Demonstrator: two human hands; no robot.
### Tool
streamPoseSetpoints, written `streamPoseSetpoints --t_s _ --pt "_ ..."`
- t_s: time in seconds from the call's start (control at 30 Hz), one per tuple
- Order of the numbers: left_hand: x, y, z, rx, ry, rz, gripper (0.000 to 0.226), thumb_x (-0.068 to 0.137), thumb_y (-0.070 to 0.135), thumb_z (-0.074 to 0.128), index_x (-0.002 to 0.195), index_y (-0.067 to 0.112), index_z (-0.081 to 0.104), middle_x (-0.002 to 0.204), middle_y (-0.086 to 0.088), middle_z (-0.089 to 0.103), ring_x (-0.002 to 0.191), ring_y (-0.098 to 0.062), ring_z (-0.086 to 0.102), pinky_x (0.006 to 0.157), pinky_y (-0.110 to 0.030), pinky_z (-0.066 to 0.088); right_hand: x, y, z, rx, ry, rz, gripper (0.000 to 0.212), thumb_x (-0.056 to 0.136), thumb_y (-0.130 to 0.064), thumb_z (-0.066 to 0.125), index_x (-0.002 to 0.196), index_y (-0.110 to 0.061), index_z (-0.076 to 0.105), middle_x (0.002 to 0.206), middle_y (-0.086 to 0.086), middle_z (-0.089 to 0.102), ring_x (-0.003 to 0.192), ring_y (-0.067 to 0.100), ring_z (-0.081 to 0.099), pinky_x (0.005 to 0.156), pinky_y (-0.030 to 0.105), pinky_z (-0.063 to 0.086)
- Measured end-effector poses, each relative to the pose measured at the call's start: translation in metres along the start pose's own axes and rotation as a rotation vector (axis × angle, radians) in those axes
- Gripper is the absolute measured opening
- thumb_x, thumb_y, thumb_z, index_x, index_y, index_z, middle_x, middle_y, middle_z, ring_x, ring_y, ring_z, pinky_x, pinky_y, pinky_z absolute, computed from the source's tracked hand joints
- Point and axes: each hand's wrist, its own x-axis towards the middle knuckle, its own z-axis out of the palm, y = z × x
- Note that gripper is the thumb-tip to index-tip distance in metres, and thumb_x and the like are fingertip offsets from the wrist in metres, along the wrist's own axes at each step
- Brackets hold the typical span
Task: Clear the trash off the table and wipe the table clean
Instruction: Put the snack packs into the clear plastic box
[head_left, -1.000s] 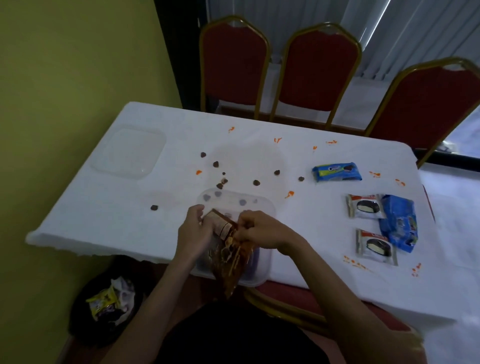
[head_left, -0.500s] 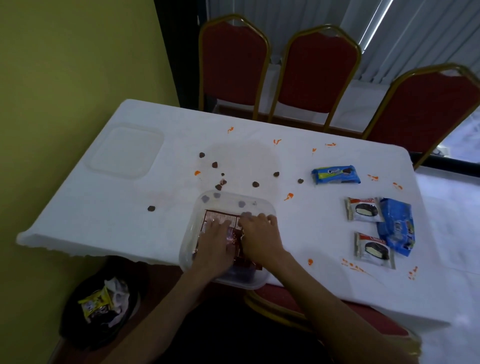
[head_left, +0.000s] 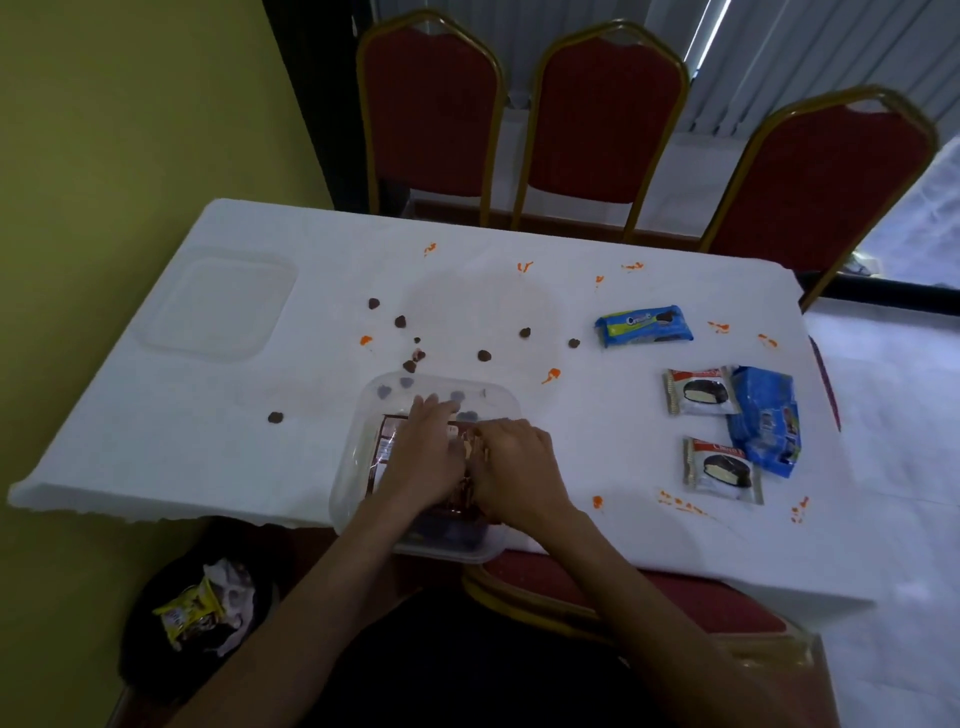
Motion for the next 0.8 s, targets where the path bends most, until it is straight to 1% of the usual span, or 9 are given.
streamPoseSetpoints --t_s 0.1,0.2,0.33,0.43,0.5,0.57,0.6,0.7,0.8 --pt "0.001 0.025 0.003 -0.067 0.049 0.085 0.041 0.101 0.017 0.049 0.142 0.02 0.048 0.16 -0.003 0.035 0.153 -0.019 0.02 0.123 -0.039 0.023 -0.014 0.021 -0.023 0.144 0.075 0.116 0.023 0.094 -0.022 0.056 0.114 -0.019 0.068 0.114 0.002 0.07 0.107 0.025 0.058 0.094 0.041 0.045" --pt "-0.001 0.059 0.015 -0.1 0.044 0.175 0.038 0.1 0.014 0.051 0.138 0.019 0.052 0.156 -0.001 0.041 0.149 -0.017 0.03 0.112 -0.023 0.03 -0.025 0.049 -0.042 0.178 0.09 0.22 0.039 0.096 -0.024 0.061 0.134 -0.016 0.06 0.132 0.003 0.064 0.123 0.024 0.054 0.105 0.037 0.041" --pt "0.0 0.101 0.047 -0.119 -0.049 0.279 0.035 0.099 0.015 0.052 0.133 0.021 0.056 0.146 0.004 0.053 0.137 -0.013 0.047 0.1 -0.017 0.033 -0.038 0.093 -0.059 0.216 0.135 0.351 0.043 0.095 -0.024 0.063 0.136 -0.014 0.058 0.134 0.005 0.063 0.123 0.024 0.055 0.106 0.036 0.042" --pt "0.003 0.125 0.081 -0.101 -0.162 0.305 0.035 0.099 0.014 0.052 0.133 0.018 0.057 0.146 0.002 0.053 0.132 -0.016 0.052 0.096 -0.009 0.032 -0.05 0.138 -0.068 0.233 0.174 0.481 0.043 0.093 -0.022 0.064 0.134 -0.012 0.059 0.131 0.007 0.064 0.121 0.025 0.057 0.104 0.037 0.044" --pt "0.004 0.137 0.103 -0.09 -0.228 0.302 0.033 0.098 0.015 0.052 0.13 0.02 0.059 0.143 0.001 0.057 0.118 -0.018 0.063 0.081 0.001 0.034 -0.056 0.171 -0.072 0.227 0.205 0.594 0.041 0.091 -0.021 0.065 0.13 -0.01 0.061 0.127 0.011 0.065 0.119 0.028 0.058 0.102 0.041 0.047" --pt "0.005 0.148 0.122 -0.076 -0.288 0.28 0.03 0.098 0.018 0.052 0.126 0.023 0.061 0.132 -0.001 0.064 0.09 -0.016 0.071 0.071 -0.004 0.039 -0.059 0.203 -0.076 0.169 0.22 0.725 0.037 0.089 -0.019 0.064 0.125 -0.008 0.062 0.124 0.015 0.064 0.118 0.032 0.056 0.099 0.044 0.047" --pt "0.006 0.152 0.131 -0.069 -0.315 0.269 0.029 0.098 0.019 0.052 0.125 0.024 0.061 0.126 -0.002 0.067 0.084 -0.019 0.07 0.071 -0.009 0.04 -0.059 0.215 -0.079 0.135 0.201 0.796 0.036 0.089 -0.019 0.062 0.123 -0.008 0.061 0.124 0.016 0.061 0.118 0.034 0.054 0.098 0.046 0.047" --pt "0.007 0.161 0.149 -0.034 -0.382 0.253 0.029 0.098 0.02 0.051 0.124 0.024 0.063 0.128 0.001 0.067 0.093 -0.022 0.065 0.081 -0.017 0.039 -0.057 0.244 -0.08 0.054 0.076 0.951 0.046 0.091 -0.026 0.058 0.133 -0.008 0.048 0.137 0.018 0.049 0.129 0.038 0.042 0.102 0.052 0.042" --pt "0.011 0.167 0.157 -0.029 -0.395 0.229 0.029 0.098 0.019 0.051 0.124 0.023 0.064 0.134 0.005 0.063 0.098 -0.017 0.065 0.086 -0.016 0.037 -0.055 0.259 -0.073 -0.02 0.045 0.984 0.062 0.09 -0.034 0.059 0.142 -0.009 0.036 0.143 0.018 0.043 0.134 0.038 0.037 0.105 0.051 0.038"
